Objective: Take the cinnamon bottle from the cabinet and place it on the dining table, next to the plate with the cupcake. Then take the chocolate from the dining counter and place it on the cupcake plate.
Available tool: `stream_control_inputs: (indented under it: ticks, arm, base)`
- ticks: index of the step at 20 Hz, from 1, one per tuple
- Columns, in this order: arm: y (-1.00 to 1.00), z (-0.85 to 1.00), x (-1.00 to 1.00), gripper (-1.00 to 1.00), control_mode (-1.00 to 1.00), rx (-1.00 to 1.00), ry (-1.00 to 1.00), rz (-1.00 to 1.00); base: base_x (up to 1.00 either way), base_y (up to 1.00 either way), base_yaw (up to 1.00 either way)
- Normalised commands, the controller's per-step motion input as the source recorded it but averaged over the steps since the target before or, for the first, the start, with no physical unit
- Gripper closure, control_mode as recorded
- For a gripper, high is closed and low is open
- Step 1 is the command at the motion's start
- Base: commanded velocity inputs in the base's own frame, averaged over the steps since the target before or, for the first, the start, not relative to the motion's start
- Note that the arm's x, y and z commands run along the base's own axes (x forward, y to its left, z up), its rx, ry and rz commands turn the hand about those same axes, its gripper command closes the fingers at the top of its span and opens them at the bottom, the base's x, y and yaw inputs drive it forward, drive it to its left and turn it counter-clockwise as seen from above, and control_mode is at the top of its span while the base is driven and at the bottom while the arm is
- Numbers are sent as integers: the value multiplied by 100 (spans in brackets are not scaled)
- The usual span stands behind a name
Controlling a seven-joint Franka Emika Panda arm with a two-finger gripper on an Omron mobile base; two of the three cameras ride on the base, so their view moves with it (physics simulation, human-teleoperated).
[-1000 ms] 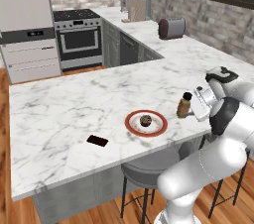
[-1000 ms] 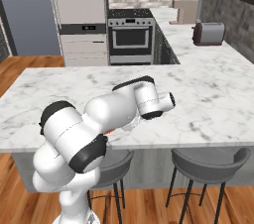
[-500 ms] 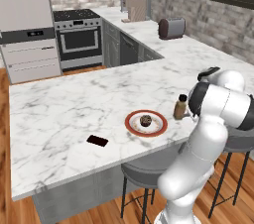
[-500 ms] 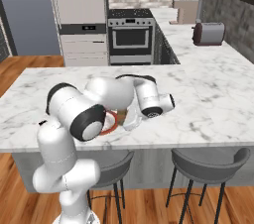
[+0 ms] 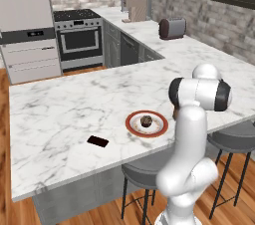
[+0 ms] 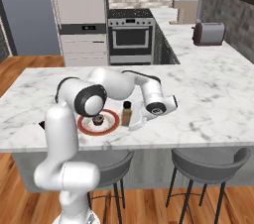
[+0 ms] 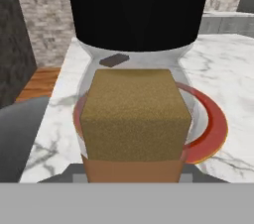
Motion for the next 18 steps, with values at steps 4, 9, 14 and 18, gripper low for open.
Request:
stream_control_inputs:
  ticks: [4, 9, 14, 18]
  arm:
    - [-6, -20, 34, 100, -100, 2, 0, 4]
    - [-1, -18, 38, 100, -100, 1, 0, 4]
    - [10, -26, 36, 100, -100, 0, 0, 0]
    - [18, -30, 38, 100, -100, 0, 1, 0]
  base:
    - [0, 0, 0]
    - [0, 0, 0]
    - [0, 0, 0]
    - [0, 0, 0]
